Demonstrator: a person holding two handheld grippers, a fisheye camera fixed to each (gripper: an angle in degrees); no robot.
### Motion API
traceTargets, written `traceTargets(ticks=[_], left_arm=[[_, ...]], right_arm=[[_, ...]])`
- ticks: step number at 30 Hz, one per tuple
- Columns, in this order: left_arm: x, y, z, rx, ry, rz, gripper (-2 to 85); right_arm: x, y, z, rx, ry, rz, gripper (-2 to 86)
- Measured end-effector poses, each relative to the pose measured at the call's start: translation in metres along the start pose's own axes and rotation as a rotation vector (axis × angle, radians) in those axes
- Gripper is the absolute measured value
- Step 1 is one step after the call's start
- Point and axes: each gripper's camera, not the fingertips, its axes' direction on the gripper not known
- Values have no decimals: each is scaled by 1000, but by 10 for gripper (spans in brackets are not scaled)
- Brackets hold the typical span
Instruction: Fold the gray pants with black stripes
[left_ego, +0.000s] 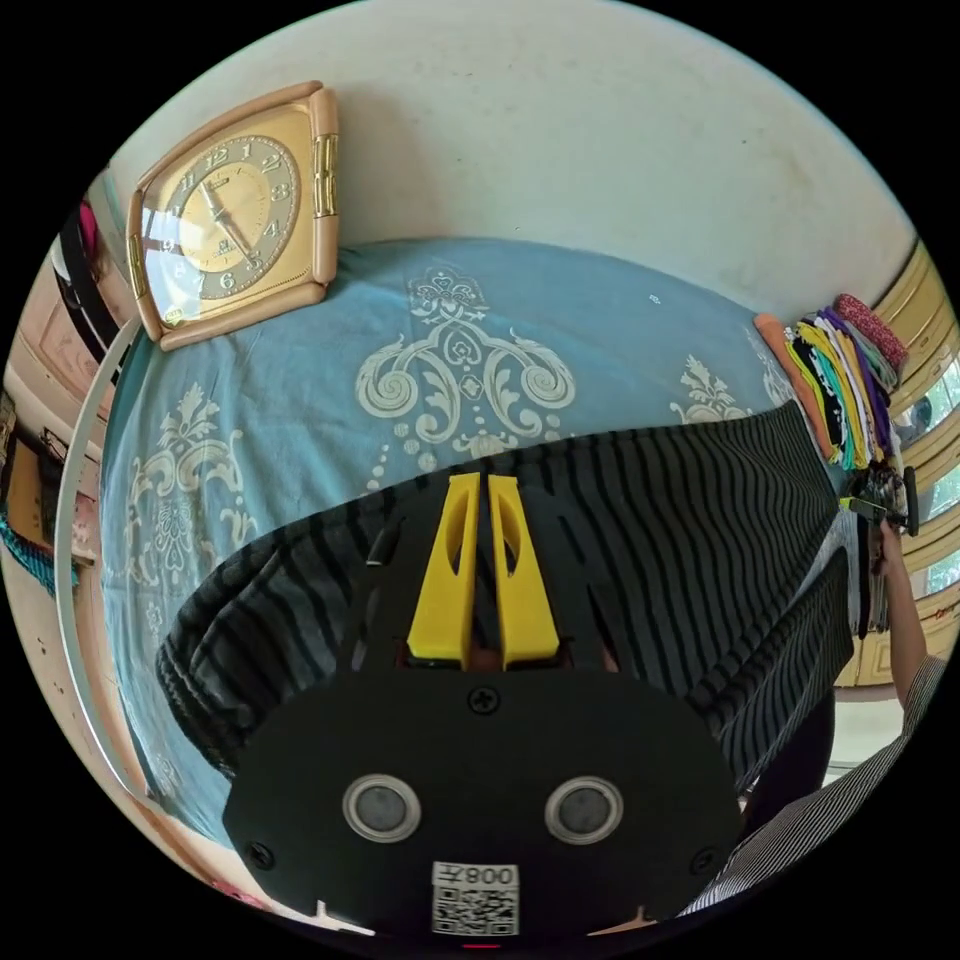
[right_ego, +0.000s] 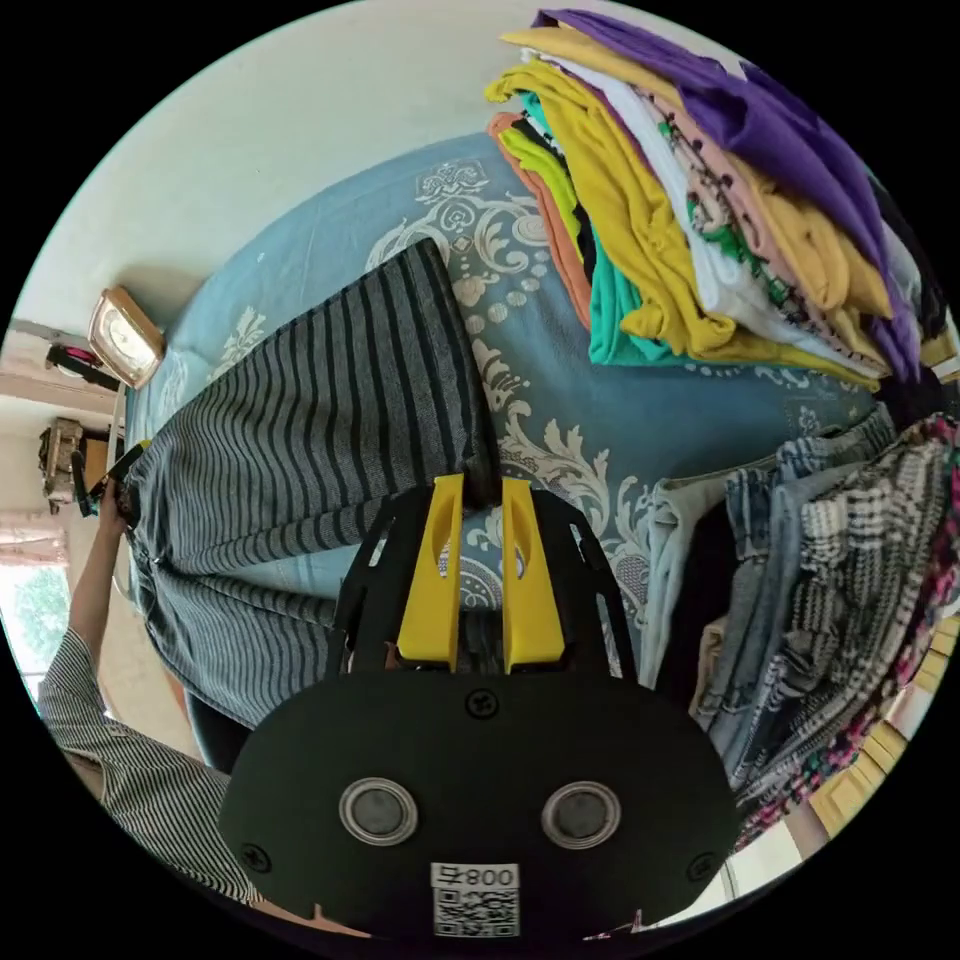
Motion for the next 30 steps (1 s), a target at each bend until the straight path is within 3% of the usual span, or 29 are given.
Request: traceTargets(ticks=[2, 4, 8, 10, 13, 16, 19, 23, 26, 30], left_arm=[[-32, 33, -21, 24, -11, -35, 71], [-62, 60, -33, 28, -53, -97, 89], [-136, 119, -44, 2, -169, -313, 100], [-163, 139, -41, -1, -142, -393, 96], [-190, 163, -36, 73, -68, -462, 87], [-196, 172, -21, 14, -103, -416, 92], [-198, 190, -29, 94, -137, -399, 100], [-221, 234, -34, 228, -52, -435, 125], [-247, 259, -9, 138, -21, -521, 119], [-265, 281, 2, 171, 91, -556, 61]], right_arm=[[-10, 5, -3, 80, 54, -4, 45], [-40, 2, 4, 170, -51, -95, 48], [-127, -26, 45, 157, -186, -340, 68], [-204, -48, 82, 119, -234, -525, 77], [-299, -66, 135, 51, -215, -705, 89], [-377, -71, 188, -32, -165, -841, 104], [-423, -64, 227, -30, -70, -910, 105], [-443, -52, 259, -25, -29, -936, 98], [-442, -42, 280, -22, -45, -929, 90], [-448, -25, 307, -26, -44, -960, 61]])
